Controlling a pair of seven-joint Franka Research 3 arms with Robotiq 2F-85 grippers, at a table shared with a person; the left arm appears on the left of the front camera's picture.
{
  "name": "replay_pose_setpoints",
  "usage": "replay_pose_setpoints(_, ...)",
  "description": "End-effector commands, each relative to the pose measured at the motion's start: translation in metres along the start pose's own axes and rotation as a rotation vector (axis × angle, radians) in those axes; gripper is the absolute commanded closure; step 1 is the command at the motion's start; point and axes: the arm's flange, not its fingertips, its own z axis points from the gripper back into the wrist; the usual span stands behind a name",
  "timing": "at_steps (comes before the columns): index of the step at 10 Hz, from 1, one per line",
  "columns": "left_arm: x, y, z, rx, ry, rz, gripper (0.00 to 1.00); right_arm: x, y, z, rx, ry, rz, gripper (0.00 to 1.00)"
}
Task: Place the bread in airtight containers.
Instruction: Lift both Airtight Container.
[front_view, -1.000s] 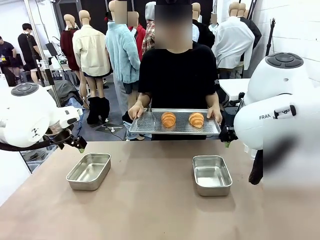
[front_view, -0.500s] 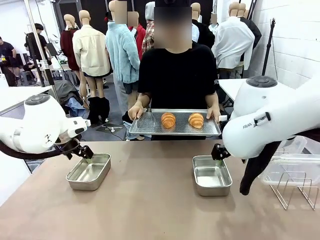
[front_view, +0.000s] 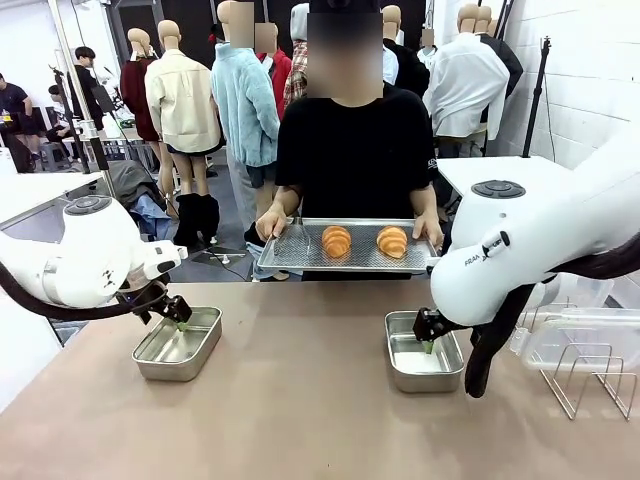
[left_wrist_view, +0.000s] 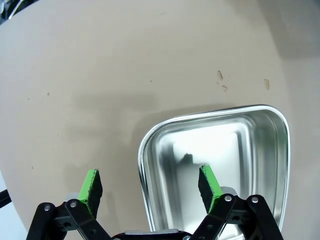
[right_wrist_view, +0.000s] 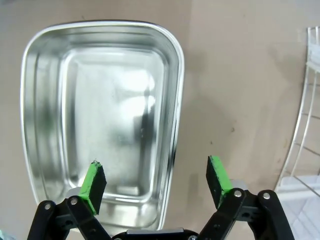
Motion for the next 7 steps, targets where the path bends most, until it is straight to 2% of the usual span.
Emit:
replay_pose_setpoints(1, 0.0067, 0.0087, -0.0047, -0.022, 0.037, -0.013, 0.0, 0.0078, -0.0004, -0.0072, 0.028, 0.005, 0.018, 0.0)
replay_pose_setpoints(2, 0.0078, 0.0095, -0.0059, -0.024, 0.043, -0.016, 0.05, 0.0087, -0.0002, -0.0086, 0.029, 0.004, 0.025, 0.0)
replay_pose_setpoints(3, 0.0091, 0.0099, -0.0075, -0.022, 0.052, -0.012, 0.25, 0.0107, -0.0012, -0.0115, 0.035, 0.008, 0.024, 0.04)
replay_pose_setpoints(6, 0.0108, 0.0105, -0.0092, -0.011, 0.071, -0.007, 0.85, 0.0136, -0.002, -0.0149, 0.047, 0.008, 0.03, 0.61)
replay_pose_setpoints(7, 0.0112, 0.0103, -0.0094, -0.007, 0.073, -0.008, 1.0, 0.015, -0.0021, -0.0158, 0.049, 0.01, 0.029, 0.81)
